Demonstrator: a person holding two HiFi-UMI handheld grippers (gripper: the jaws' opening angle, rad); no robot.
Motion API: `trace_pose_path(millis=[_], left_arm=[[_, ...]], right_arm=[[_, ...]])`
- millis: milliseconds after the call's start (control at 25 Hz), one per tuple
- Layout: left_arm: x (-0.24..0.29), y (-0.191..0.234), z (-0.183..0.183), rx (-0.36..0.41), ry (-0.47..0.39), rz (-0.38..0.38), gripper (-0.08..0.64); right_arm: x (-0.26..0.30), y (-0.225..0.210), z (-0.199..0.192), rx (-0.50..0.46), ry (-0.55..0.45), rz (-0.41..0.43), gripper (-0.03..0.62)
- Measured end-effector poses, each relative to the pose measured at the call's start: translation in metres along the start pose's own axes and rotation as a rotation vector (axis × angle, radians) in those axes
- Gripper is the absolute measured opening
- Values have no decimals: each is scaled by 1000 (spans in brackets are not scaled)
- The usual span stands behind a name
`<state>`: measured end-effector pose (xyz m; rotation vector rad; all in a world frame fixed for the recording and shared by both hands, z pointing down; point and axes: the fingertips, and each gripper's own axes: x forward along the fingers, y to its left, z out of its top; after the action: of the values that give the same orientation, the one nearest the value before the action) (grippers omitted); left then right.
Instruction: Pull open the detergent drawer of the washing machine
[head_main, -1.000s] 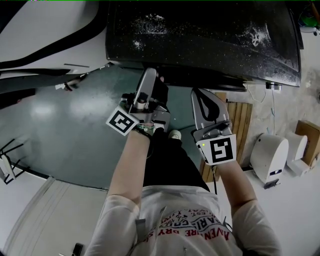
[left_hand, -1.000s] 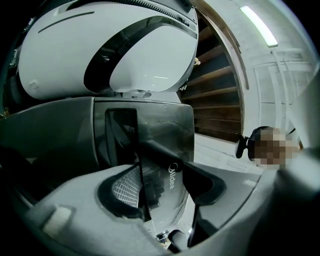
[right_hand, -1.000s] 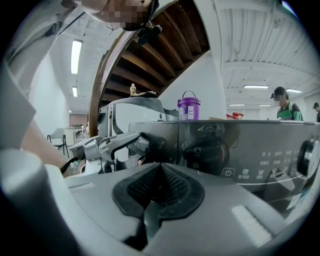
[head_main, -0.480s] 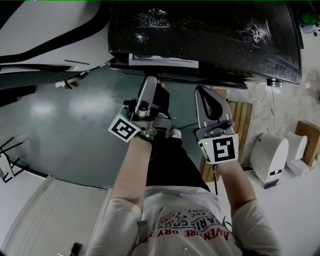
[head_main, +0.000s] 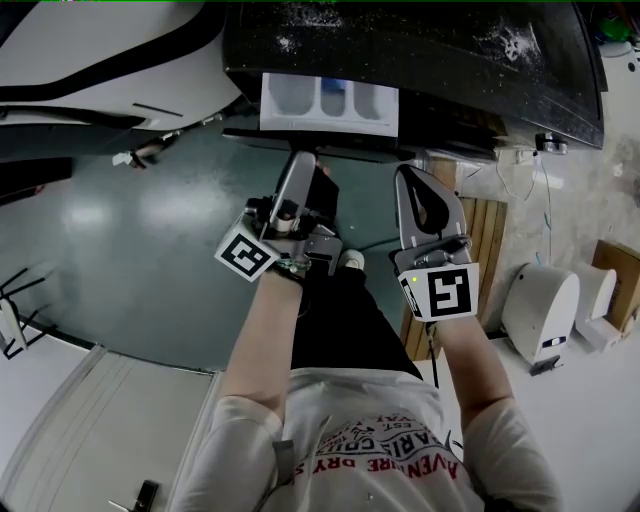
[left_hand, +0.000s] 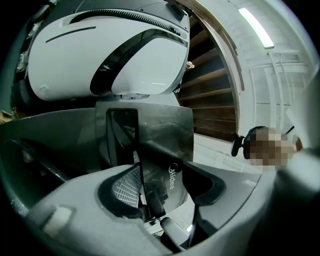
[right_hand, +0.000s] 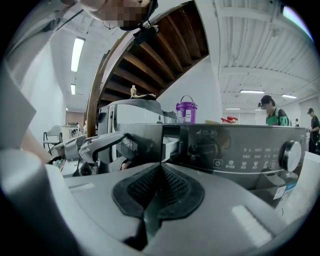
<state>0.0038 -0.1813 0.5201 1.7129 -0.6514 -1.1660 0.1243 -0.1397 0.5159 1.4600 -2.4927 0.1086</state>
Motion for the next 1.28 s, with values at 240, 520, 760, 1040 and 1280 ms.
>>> trace_pose_path(millis=[240,520,760,1040,1280], left_arm=[[-19,-10,-7,-5,6,3,255],[-37,-20,-13,-3,-8,10,255],[-57,-29,-20,-4,-14,6,256],[-66,-34,-24,-2,-13,3,259],[-65,-33,-24,15,-35,13,291]], right_arm=[[-19,13,-3,-16,13,-5,0],[-37,15,7,-21,-3,-14,0],[-55,17,11,-19,4,-17,0],[-64,22,7,-5,1,-4,0],[-67,30,7,-17,-4,21,0]])
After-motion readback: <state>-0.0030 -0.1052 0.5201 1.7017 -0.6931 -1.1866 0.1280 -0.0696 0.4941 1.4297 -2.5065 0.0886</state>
